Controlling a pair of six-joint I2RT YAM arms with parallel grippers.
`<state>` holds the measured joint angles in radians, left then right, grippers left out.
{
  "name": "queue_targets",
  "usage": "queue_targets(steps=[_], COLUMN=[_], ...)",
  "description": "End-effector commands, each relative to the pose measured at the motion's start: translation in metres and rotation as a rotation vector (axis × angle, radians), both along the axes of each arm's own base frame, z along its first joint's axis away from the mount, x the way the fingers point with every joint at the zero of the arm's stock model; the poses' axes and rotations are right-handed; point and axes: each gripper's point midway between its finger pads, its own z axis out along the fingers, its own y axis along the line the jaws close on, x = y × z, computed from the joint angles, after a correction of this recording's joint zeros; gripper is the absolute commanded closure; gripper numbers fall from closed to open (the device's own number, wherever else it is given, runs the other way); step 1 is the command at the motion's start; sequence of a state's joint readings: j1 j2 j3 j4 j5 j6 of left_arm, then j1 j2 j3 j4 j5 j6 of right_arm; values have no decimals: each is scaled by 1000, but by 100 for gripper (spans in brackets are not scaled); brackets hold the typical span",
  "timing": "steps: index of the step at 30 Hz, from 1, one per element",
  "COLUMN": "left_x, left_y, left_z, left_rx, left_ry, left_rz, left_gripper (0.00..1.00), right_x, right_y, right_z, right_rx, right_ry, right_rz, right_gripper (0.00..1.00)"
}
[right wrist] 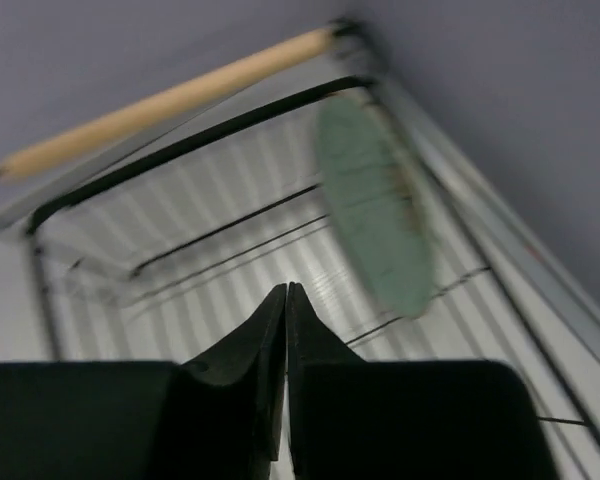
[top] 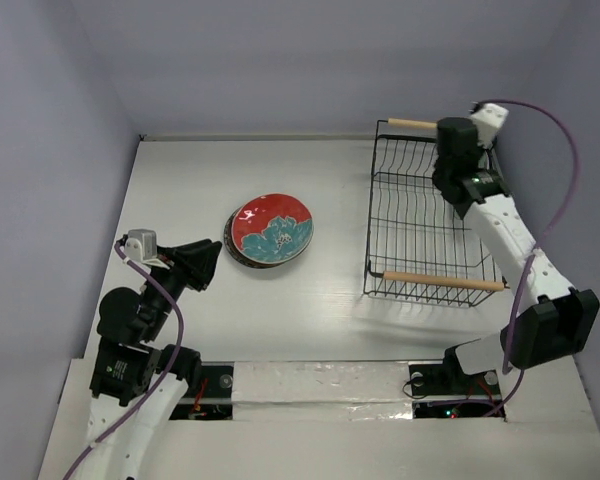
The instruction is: Unload the plates from the dish rack
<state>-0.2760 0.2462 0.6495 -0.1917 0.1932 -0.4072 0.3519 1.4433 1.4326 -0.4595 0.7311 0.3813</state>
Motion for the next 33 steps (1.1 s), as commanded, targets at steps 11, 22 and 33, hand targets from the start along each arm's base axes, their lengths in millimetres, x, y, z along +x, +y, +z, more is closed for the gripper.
queue_targets(steps=[11,22,33], left_x=[-23,-33,-36], left_y=[-4,-6,-8], left_z=[27,32,33], left_rx=[-38,-55,-58], left_ry=[-109,-129,-131], left_rz=[-47,-77,-91], left_gripper=[78,66,65], right_x=[13,7,1], right_y=[-129,-158,-147], right_z=[-48,-74,-41], right_rx=[-21,-99,-68], right_ry=[120,190,88], right_rz=[-280,-400,-302], right_gripper=[51,53,55])
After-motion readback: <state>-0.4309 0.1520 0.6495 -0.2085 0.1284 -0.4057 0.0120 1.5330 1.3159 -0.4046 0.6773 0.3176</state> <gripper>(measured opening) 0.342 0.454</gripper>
